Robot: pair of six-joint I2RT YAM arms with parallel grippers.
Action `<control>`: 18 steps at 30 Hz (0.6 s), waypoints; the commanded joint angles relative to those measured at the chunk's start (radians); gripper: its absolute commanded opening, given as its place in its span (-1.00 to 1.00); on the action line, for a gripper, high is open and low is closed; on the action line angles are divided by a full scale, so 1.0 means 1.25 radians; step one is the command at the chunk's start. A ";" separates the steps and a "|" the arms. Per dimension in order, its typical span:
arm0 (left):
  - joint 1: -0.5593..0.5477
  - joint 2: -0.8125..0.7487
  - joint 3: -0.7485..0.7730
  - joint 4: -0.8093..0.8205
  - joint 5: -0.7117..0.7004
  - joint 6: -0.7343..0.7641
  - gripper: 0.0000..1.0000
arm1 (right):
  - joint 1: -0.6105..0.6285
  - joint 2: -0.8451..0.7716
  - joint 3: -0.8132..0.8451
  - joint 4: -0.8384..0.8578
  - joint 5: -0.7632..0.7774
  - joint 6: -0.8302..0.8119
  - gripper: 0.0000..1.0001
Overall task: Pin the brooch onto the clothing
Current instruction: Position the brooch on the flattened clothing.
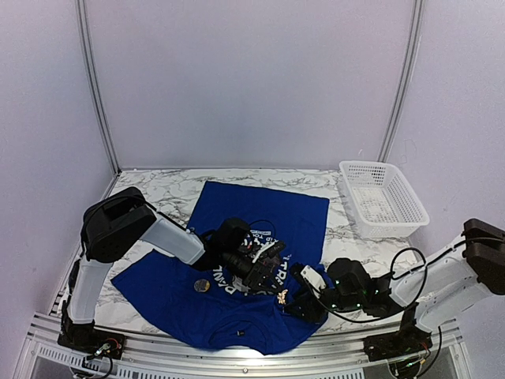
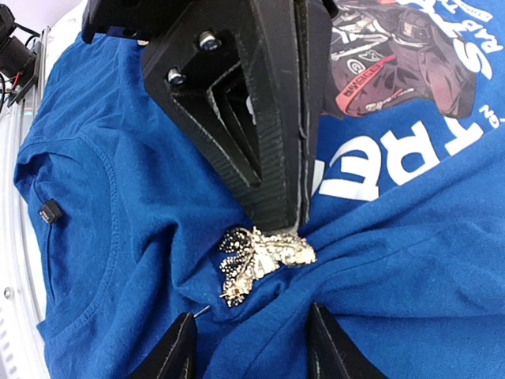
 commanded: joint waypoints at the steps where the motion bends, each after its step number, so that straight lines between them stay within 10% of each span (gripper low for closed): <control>1: 0.004 0.000 0.004 -0.049 -0.014 0.012 -1.00 | -0.011 -0.009 0.001 -0.058 -0.032 0.015 -0.10; 18: 0.004 -0.015 0.001 -0.058 -0.010 0.022 -1.00 | -0.195 -0.093 0.025 -0.040 -0.290 0.153 -0.04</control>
